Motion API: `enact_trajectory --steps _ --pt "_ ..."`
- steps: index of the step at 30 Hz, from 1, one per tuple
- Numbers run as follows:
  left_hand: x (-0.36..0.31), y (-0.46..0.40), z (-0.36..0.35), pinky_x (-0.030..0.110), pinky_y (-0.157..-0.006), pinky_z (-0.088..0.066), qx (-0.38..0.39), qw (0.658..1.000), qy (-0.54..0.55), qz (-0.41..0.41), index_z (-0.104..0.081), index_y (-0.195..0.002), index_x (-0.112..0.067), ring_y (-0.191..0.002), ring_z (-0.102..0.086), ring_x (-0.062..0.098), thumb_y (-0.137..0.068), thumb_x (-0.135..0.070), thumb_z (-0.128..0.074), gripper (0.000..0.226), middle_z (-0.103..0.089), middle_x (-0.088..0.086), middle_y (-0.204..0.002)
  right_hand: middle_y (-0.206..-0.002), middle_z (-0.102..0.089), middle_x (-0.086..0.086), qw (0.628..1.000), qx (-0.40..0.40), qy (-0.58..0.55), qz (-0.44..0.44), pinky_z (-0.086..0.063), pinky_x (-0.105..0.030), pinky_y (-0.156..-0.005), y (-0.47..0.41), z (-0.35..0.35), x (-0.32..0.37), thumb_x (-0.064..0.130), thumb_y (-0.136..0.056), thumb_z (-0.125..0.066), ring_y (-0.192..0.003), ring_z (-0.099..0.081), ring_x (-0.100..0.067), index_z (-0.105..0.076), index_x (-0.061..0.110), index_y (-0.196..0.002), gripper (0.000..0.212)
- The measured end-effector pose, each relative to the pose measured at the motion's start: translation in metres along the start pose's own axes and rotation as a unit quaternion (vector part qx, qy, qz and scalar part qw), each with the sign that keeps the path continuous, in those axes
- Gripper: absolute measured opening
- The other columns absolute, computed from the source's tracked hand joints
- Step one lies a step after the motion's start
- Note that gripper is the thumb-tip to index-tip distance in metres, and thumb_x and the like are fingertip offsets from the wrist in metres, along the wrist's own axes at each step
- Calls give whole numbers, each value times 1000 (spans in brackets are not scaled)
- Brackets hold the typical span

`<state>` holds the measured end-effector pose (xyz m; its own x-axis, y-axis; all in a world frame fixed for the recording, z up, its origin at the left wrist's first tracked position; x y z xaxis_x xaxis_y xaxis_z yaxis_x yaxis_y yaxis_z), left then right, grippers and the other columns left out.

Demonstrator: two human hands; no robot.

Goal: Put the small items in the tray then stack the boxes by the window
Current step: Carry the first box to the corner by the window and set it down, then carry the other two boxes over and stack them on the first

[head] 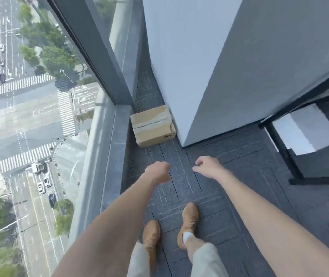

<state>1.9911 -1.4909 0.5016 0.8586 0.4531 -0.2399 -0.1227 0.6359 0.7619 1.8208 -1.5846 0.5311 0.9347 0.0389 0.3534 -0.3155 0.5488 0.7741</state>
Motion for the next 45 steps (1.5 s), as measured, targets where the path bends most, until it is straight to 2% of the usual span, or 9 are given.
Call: enact_trajectory --steps 7,13,17,21,24,28,31,35,45 --pt "-137 96 12 36 -83 -55 -3 980 -132 -146 -62 -117 -10 -96 -63 23 -91 -20 -56 28 -63 2 -104 -126 -64 -6 987 -109 -88 -79 -51 -38 -95 180 24 -66 35 -95 -60 -111 -62 -25 -61 15 -126 37" --pt "-288 164 -46 34 -92 -50 15 936 -251 -246 -59 -128 -17 -118 -61 28 -91 -22 -54 38 -63 8 -129 -136 -60 -8 943 -194 -199 -180 -50 -38 -96 325 -5 -201 39 -94 -57 -119 -60 -29 -57 16 -134 46" --pt "-400 235 -138 36 -99 -49 50 883 -336 -324 -57 -133 -18 -123 -59 30 -94 -19 -52 40 -61 9 -135 -128 -63 -24 892 -247 -290 -243 -51 -47 -94 434 -53 -306 31 -94 -55 -112 -64 -39 -59 -4 -126 47" --pt "-507 324 -264 35 -98 -48 87 810 -417 -402 -57 -134 -17 -125 -57 28 -93 -15 -50 41 -60 7 -136 -91 -69 -24 831 -281 -371 -305 -50 -38 -66 548 -129 -423 29 -94 -56 -75 -61 -29 -63 -8 -101 38" --pt "-578 400 -380 34 -98 -47 117 750 -471 -449 -58 -130 -17 -121 -58 27 -93 -19 -51 37 -60 5 -133 -114 -68 -27 763 -309 -435 -366 -53 -50 -90 643 -202 -511 27 -92 -57 -95 -69 -35 -63 -9 -116 44" --pt "-650 511 -532 29 -96 -46 149 675 -515 -507 -61 -126 -21 -118 -61 24 -94 -27 -53 34 -63 1 -129 -58 -43 -9 686 -334 -475 -439 -34 -33 -56 767 -306 -611 18 -87 -54 -55 -43 -23 -43 10 -60 30" --pt "-691 587 -626 29 -98 -48 170 626 -533 -543 -62 -125 -22 -118 -61 23 -92 -32 -58 35 -64 2 -131 -71 -57 -11 626 -321 -518 -487 -41 -30 -61 843 -381 -668 23 -89 -51 -73 -56 -25 -56 9 -71 23" --pt "-724 684 -728 29 -98 -47 196 545 -571 -582 -59 -132 -19 -121 -60 23 -94 -32 -59 40 -60 3 -136 -120 -69 -10 542 -345 -565 -517 -53 -36 -91 918 -466 -720 30 -92 -53 -110 -65 -28 -66 10 -120 37" --pt "-828 815 -991 29 -99 -44 231 396 -633 -624 -56 -135 -22 -126 -56 22 -93 -32 -60 43 -56 3 -141 -129 -66 -9 411 -328 -642 -557 -49 -36 -96 1048 -616 -877 38 -96 -57 -118 -61 -27 -62 12 -128 41"
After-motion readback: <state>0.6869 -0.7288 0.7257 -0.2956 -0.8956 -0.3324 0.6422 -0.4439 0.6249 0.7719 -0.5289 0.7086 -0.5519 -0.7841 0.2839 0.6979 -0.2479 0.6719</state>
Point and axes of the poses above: each hand's wrist, its own y-axis away from the middle knuckle, its own z-axis out of the back of the hand, x = y × z, the point moved 5 cm from there along -y, towards the middle knuckle
